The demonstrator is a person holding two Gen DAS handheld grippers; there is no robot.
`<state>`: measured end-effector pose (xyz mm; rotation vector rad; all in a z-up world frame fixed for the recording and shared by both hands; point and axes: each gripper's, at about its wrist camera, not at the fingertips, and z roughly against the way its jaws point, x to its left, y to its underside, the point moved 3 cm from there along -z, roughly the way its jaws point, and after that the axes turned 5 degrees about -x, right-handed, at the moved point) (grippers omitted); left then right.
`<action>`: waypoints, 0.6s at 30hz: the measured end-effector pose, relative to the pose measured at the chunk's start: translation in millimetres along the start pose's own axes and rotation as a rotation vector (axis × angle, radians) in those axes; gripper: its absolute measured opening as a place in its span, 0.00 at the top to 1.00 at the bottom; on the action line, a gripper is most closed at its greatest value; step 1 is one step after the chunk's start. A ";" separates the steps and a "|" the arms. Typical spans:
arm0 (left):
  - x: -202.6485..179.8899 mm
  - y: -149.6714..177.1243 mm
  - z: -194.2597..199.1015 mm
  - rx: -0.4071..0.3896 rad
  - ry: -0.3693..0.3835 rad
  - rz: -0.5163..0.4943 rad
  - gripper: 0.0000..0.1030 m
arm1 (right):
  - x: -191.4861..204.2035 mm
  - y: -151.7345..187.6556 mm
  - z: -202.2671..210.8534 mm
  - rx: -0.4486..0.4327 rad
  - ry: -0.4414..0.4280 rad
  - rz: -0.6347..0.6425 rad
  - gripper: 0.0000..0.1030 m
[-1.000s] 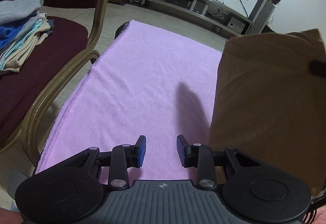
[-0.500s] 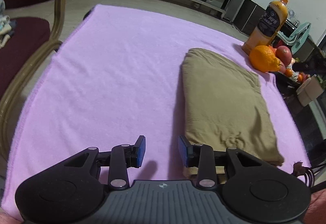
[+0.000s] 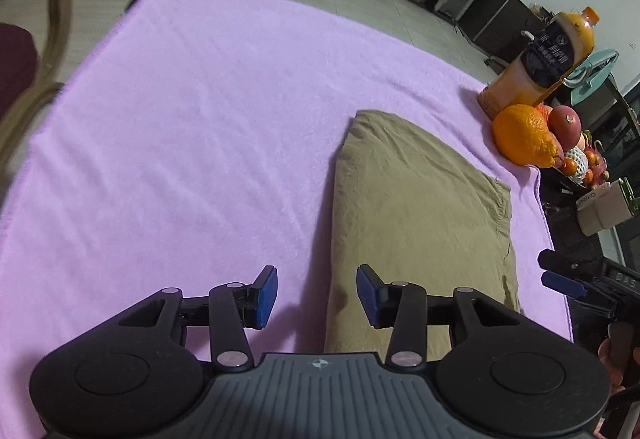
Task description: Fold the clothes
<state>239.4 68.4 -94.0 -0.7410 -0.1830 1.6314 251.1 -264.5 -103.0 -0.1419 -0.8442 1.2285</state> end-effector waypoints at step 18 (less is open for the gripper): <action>0.9 -4.0 -30.8 0.016 0.065 -0.076 0.54 | 6.2 17.4 -43.3 0.114 -0.011 -0.059 0.76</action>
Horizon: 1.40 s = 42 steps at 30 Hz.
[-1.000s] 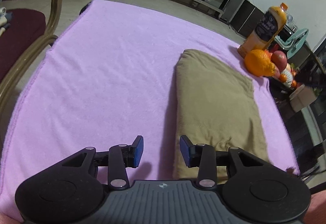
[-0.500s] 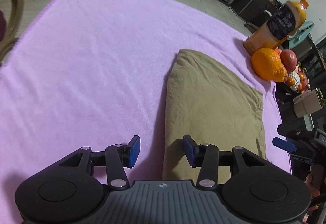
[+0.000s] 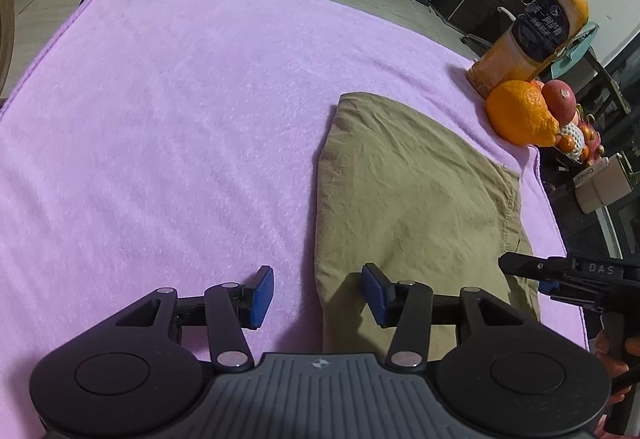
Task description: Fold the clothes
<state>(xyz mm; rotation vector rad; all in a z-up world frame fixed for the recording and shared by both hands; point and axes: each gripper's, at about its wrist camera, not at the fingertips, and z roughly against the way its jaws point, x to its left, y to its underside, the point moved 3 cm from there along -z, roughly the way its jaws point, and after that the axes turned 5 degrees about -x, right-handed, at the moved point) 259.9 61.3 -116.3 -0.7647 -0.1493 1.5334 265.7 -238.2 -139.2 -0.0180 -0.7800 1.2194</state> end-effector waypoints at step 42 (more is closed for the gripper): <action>-64.1 101.1 41.0 -0.062 -0.253 -0.305 0.67 | 62.8 86.4 69.3 -0.054 -0.085 0.726 0.69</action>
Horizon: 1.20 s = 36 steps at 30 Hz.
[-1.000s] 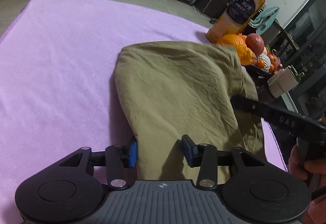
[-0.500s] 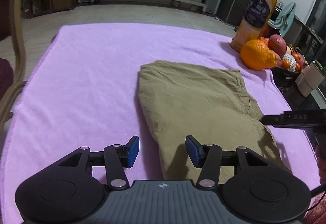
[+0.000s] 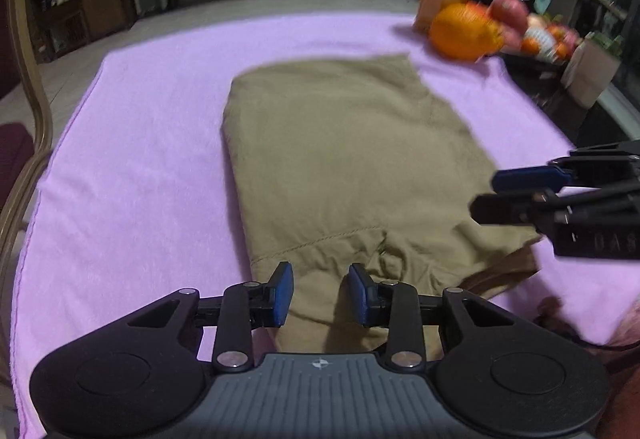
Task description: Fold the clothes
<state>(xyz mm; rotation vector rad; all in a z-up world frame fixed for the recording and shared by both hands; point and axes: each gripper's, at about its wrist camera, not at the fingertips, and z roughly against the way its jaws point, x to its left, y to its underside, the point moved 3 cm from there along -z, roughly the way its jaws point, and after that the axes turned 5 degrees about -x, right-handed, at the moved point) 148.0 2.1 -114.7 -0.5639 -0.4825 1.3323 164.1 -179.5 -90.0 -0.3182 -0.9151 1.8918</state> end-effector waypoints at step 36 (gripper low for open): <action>21.7 -67.6 -49.5 -0.143 0.039 0.007 0.67 | -70.6 -73.0 -123.7 -0.072 -0.208 -0.410 0.94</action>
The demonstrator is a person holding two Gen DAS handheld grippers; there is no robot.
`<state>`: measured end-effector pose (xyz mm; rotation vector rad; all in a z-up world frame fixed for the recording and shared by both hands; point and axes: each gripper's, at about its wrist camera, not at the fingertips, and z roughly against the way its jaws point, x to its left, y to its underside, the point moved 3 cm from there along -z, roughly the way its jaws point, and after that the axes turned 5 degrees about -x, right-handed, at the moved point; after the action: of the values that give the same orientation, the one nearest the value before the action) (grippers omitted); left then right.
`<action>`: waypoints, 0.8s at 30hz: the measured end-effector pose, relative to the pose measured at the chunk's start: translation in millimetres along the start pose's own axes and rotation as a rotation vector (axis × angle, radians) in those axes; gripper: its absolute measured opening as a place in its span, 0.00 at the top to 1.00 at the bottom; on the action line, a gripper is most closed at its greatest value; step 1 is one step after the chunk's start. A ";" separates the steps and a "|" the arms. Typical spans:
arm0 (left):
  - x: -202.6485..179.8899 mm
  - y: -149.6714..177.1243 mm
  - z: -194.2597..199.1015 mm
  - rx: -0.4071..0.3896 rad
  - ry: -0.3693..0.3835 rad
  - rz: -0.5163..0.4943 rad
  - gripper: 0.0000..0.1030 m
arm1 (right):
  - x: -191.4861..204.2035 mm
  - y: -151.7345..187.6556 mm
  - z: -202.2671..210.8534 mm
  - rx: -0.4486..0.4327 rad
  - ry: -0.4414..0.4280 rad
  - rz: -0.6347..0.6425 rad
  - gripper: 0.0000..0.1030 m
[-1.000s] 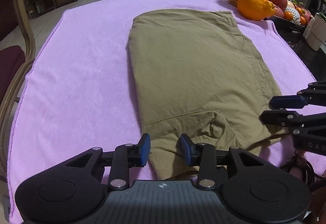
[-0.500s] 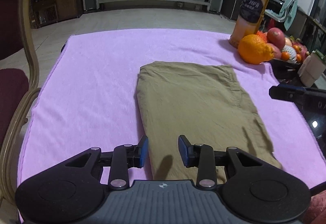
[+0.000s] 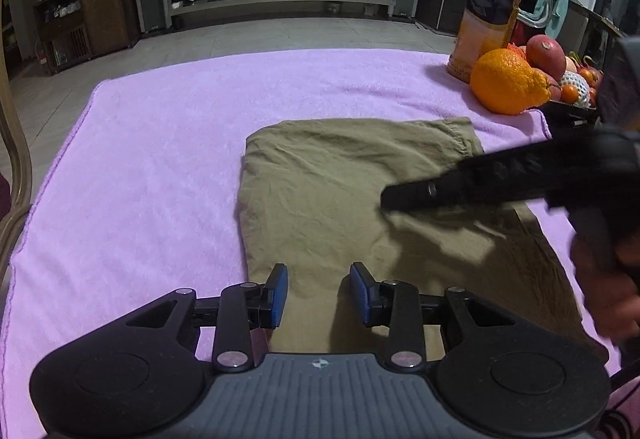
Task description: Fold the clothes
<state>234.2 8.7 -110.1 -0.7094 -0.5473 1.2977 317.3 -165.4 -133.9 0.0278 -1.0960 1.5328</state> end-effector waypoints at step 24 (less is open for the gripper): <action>-70.8 49.6 49.9 -0.005 0.139 -0.137 0.67 | 50.1 51.2 54.7 0.156 0.434 0.440 0.72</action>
<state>151.3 -46.9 -111.2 -0.7469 -0.4781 1.1109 232.3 -155.0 -105.9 -0.4459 -0.6566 1.8989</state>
